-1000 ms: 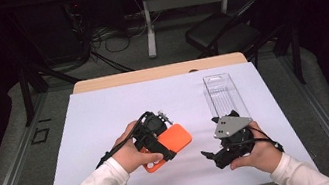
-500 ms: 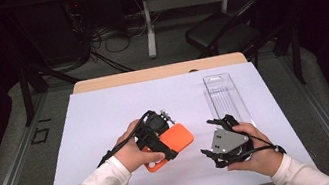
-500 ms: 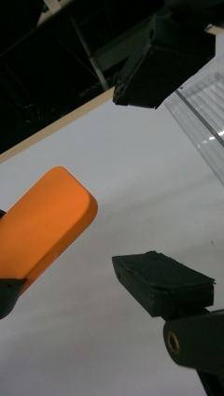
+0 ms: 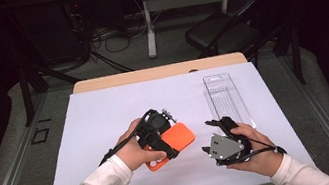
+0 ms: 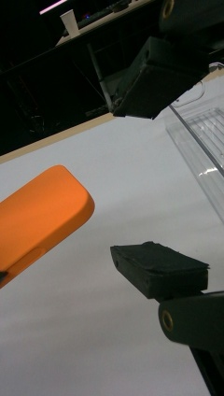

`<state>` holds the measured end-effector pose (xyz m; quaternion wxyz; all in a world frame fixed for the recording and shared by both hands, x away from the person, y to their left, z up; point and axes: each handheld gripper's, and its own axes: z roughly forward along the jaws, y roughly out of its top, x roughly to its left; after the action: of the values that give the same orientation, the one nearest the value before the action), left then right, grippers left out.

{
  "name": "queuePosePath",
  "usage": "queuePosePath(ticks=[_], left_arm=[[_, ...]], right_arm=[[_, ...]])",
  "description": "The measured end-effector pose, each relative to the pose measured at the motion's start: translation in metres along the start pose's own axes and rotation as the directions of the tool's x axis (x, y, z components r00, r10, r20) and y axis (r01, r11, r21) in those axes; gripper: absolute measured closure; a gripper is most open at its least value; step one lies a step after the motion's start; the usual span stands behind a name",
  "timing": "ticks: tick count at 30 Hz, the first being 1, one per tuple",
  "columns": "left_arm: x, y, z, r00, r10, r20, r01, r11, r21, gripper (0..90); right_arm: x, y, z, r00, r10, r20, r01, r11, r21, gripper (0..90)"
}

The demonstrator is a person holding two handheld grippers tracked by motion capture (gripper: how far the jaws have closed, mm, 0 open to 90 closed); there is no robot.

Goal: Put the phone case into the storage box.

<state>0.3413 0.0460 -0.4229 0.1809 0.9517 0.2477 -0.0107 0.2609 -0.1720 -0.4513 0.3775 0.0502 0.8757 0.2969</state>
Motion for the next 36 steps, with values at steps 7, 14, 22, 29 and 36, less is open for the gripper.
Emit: queuePosePath(ticks=[7, 14, 22, 29, 36], left_arm=[[-0.001, 0.002, 0.001, 1.0, -0.002, 0.008, 0.002, 1.0, -0.004, 16.0], [-0.005, 0.008, 0.005, 0.9997, 0.011, 0.024, -0.01, 0.9999, -0.004, 16.0], [-0.01, 0.016, 0.006, 0.9988, 0.029, 0.039, -0.029, 0.9996, -0.005, 16.0], [-0.013, 0.02, 0.01, 0.9984, 0.034, 0.045, -0.034, 0.9994, -0.004, 16.0], [-0.014, 0.023, 0.01, 0.9978, 0.037, 0.055, -0.037, 0.9993, -0.001, 16.0]], right_arm=[[0.001, 0.0, 0.0, 0.9977, -0.068, -0.004, 0.068, 0.9976, -0.009, 32.5], [0.007, 0.0, 0.003, 0.9827, -0.183, 0.029, 0.184, 0.9821, -0.04, 35.6], [0.017, -0.003, 0.007, 0.9394, -0.328, 0.099, 0.332, 0.9427, -0.03, 40.9], [0.02, -0.004, 0.011, 0.9162, -0.386, 0.107, 0.389, 0.9212, -0.007, 41.7], [0.021, -0.005, 0.013, 0.9066, -0.405, 0.12, 0.409, 0.9127, -0.009, 43.5]])
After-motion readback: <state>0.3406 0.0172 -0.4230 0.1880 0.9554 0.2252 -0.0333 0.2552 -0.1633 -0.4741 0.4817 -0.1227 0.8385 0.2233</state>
